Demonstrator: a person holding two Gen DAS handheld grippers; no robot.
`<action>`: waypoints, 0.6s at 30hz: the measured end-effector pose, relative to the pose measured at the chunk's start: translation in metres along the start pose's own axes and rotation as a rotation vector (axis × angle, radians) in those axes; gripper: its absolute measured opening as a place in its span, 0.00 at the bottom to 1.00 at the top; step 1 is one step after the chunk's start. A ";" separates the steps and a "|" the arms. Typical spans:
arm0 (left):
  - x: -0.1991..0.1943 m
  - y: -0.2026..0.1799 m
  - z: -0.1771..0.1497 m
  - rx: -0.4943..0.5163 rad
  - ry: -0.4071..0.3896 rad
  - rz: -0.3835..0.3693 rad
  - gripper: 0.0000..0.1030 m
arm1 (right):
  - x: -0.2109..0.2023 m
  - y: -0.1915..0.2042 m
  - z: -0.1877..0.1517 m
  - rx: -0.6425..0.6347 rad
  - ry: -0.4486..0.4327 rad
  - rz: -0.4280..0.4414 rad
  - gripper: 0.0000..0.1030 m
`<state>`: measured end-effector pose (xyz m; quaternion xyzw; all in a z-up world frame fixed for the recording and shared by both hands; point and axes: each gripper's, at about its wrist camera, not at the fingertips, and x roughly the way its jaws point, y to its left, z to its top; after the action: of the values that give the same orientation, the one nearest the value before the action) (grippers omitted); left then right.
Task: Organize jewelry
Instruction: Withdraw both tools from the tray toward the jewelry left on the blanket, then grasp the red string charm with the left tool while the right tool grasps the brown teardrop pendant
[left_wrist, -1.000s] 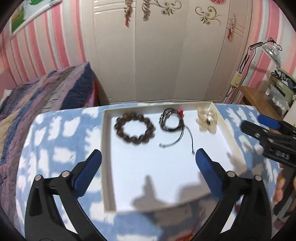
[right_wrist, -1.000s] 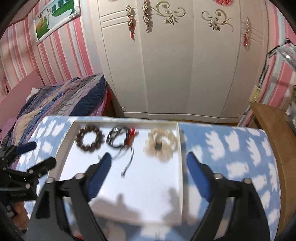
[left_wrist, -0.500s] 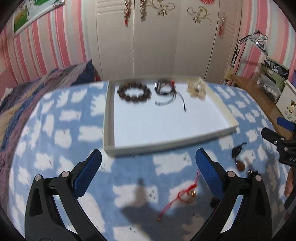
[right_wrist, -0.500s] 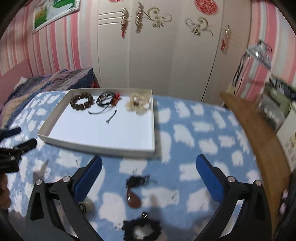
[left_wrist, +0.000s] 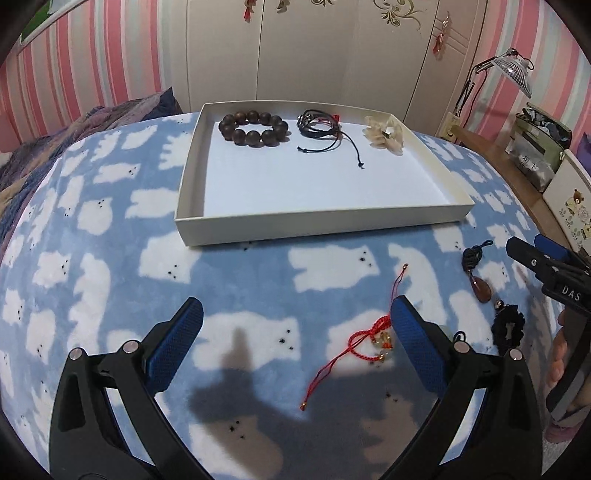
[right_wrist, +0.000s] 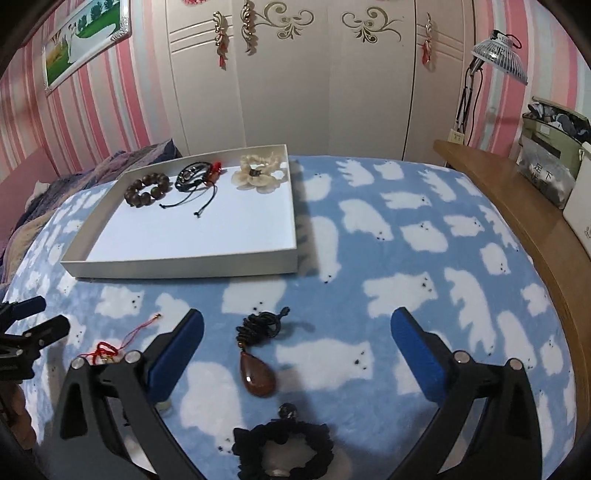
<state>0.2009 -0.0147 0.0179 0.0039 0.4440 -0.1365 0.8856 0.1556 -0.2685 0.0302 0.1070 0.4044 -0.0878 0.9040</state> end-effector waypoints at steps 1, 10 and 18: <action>0.000 0.001 -0.001 -0.002 0.000 0.003 0.97 | 0.002 0.000 -0.001 -0.002 0.006 0.001 0.98; 0.010 -0.015 -0.013 0.038 0.008 -0.016 0.92 | 0.020 0.012 -0.011 -0.062 0.042 -0.021 0.81; 0.020 -0.025 -0.017 0.063 0.040 -0.074 0.82 | 0.031 0.021 -0.015 -0.094 0.086 -0.007 0.70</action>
<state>0.1928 -0.0411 -0.0059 0.0181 0.4568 -0.1831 0.8703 0.1700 -0.2467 -0.0003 0.0666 0.4470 -0.0672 0.8895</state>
